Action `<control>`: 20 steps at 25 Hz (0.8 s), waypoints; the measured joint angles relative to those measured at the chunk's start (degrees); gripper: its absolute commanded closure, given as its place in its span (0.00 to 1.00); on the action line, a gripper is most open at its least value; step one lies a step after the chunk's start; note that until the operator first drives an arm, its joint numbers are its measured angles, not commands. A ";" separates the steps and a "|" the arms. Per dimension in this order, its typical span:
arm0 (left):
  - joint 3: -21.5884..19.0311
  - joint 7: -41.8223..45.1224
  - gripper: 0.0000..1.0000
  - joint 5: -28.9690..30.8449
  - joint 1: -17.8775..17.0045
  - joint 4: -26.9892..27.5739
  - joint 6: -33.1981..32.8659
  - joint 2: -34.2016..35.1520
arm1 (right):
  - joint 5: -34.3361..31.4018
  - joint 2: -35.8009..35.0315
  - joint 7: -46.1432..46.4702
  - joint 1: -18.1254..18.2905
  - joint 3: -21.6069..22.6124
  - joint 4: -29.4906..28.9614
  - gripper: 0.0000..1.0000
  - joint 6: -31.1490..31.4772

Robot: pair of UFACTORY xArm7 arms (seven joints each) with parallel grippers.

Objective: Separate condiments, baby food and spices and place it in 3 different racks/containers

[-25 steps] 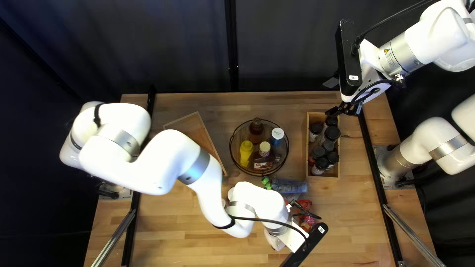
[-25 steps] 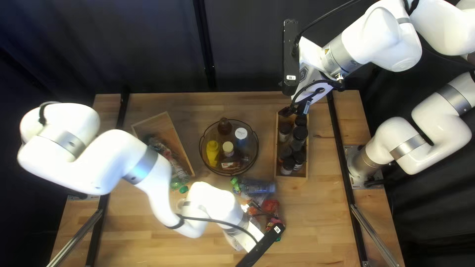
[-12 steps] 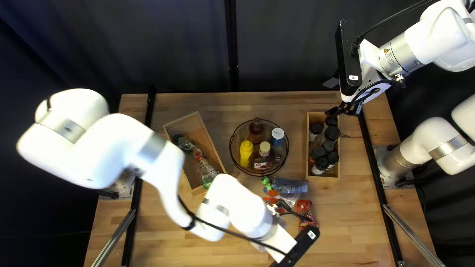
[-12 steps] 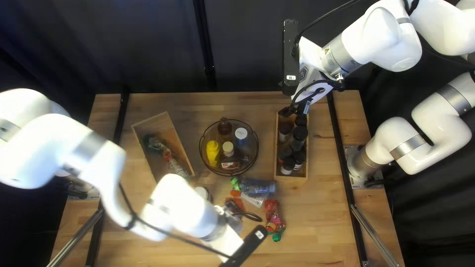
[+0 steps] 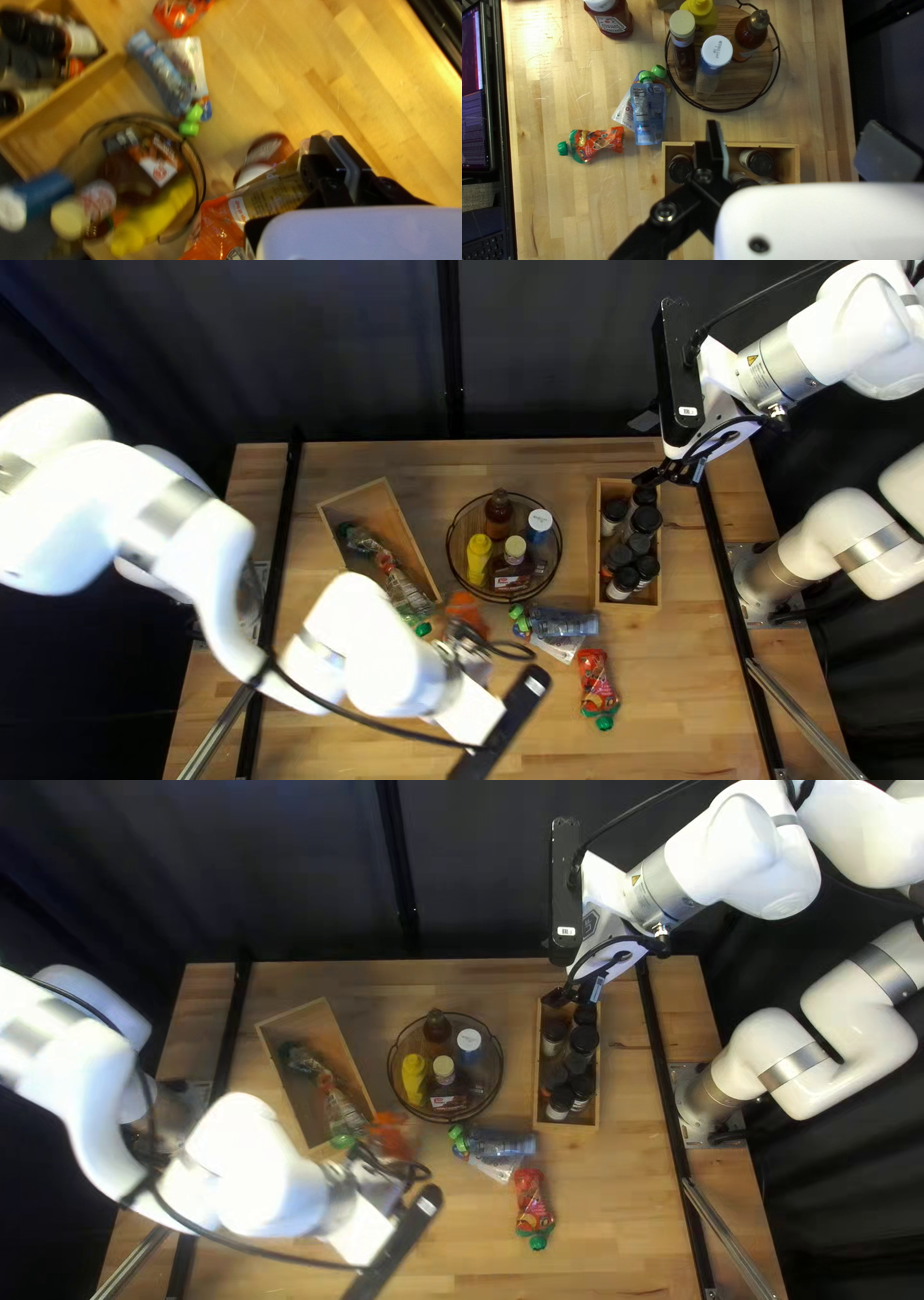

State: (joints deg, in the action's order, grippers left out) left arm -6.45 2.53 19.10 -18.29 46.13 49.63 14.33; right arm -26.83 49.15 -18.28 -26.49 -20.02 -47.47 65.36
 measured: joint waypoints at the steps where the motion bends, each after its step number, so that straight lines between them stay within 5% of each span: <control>1: 0.47 0.23 1.00 0.19 0.45 -2.01 -0.11 1.92 | 0.00 0.00 0.00 0.00 0.00 0.00 0.00 0.00; 8: 4.36 0.89 1.00 1.88 3.92 -14.60 -3.92 11.08 | 0.00 0.00 0.00 0.00 0.00 0.00 0.00 0.00; 20: 11.75 -0.91 0.99 5.83 10.48 -28.67 -15.84 14.50 | 0.00 0.00 0.00 0.00 0.00 0.00 0.00 0.00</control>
State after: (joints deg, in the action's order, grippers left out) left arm 5.30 1.62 24.92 -7.80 17.46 33.79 28.83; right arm -26.83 49.15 -18.28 -26.49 -20.02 -47.47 65.36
